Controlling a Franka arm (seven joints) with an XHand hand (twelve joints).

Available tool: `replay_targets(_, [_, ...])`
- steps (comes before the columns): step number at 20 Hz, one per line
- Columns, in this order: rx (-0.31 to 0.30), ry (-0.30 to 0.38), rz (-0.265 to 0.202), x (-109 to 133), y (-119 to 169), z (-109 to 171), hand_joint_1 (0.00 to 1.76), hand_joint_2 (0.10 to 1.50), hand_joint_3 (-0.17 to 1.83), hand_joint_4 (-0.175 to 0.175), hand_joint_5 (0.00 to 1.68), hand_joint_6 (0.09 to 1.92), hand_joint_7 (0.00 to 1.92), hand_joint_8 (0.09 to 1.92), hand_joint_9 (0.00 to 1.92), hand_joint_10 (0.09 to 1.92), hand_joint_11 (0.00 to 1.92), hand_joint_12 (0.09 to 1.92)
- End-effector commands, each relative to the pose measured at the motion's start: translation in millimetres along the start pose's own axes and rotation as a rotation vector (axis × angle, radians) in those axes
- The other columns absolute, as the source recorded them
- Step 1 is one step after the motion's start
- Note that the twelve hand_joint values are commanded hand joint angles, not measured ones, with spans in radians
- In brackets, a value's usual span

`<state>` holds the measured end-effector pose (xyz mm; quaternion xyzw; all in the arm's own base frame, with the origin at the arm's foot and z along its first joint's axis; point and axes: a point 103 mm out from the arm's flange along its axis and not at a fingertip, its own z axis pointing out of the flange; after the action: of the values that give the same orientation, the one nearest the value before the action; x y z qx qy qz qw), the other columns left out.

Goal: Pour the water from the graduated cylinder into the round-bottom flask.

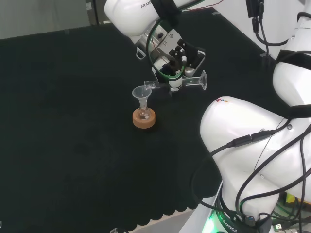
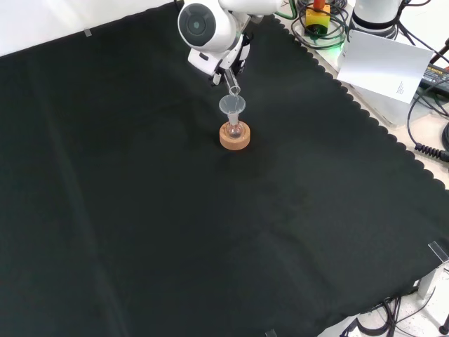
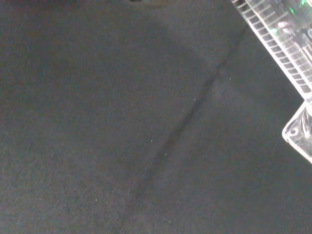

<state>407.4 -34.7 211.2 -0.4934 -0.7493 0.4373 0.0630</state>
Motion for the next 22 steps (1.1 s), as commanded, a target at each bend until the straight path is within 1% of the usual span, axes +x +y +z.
replay_targets(1, [0.008, -0.014, 0.01, -0.4, -0.4, -1.8, 1.12, 1.12, 0.0, -0.086, 0.98, 1.01, 1.26, 0.35, 1.52, 0.09, 1.4, 0.69])
replay_targets(9, [0.012, -0.034, 0.023, -2.2, -0.7, -5.9, 1.12, 1.12, 0.0, -0.088, 0.98, 1.01, 1.26, 0.35, 1.52, 0.09, 1.4, 0.69])
replay_targets(22, [0.033, -0.078, 0.052, 2.2, -1.5, -12.4, 1.12, 1.12, 0.0, -0.091, 0.98, 1.02, 1.27, 0.35, 1.52, 0.09, 1.39, 0.69])
